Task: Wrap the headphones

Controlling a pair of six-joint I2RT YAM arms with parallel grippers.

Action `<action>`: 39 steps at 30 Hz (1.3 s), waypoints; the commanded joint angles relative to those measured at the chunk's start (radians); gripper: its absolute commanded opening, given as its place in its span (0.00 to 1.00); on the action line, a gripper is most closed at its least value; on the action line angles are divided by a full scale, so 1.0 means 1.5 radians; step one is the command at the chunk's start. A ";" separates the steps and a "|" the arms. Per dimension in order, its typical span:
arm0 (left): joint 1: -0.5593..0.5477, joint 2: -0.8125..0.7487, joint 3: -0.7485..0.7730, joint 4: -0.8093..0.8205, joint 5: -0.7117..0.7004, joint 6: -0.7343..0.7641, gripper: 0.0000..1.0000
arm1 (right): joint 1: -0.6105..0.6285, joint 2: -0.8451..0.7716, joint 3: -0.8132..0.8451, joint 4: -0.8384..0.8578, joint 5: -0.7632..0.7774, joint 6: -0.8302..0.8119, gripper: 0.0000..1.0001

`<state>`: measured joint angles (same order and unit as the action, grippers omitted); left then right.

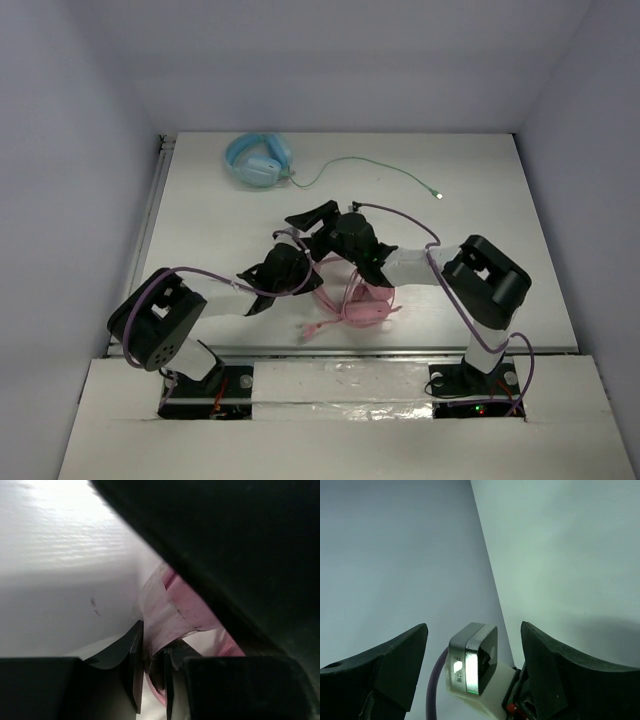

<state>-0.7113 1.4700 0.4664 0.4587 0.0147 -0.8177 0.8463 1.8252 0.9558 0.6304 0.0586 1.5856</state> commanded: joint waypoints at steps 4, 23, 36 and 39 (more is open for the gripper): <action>0.007 -0.015 0.034 0.006 0.041 0.021 0.00 | -0.003 -0.082 -0.010 -0.047 0.082 -0.077 0.81; 0.088 0.036 0.111 -0.043 -0.051 0.076 0.30 | -0.035 -0.368 -0.087 -0.287 0.384 -0.348 0.23; 0.108 -0.127 0.137 -0.087 -0.135 0.135 0.94 | -0.035 -0.755 -0.116 -0.462 0.430 -0.573 0.95; 0.108 -0.230 0.120 -0.093 -0.138 0.140 0.96 | -0.035 -0.819 -0.111 -0.514 0.429 -0.588 1.00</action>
<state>-0.5495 1.2648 0.6456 0.3061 -0.1520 -0.6437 0.7933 0.6540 0.7761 -0.0246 0.6720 0.7856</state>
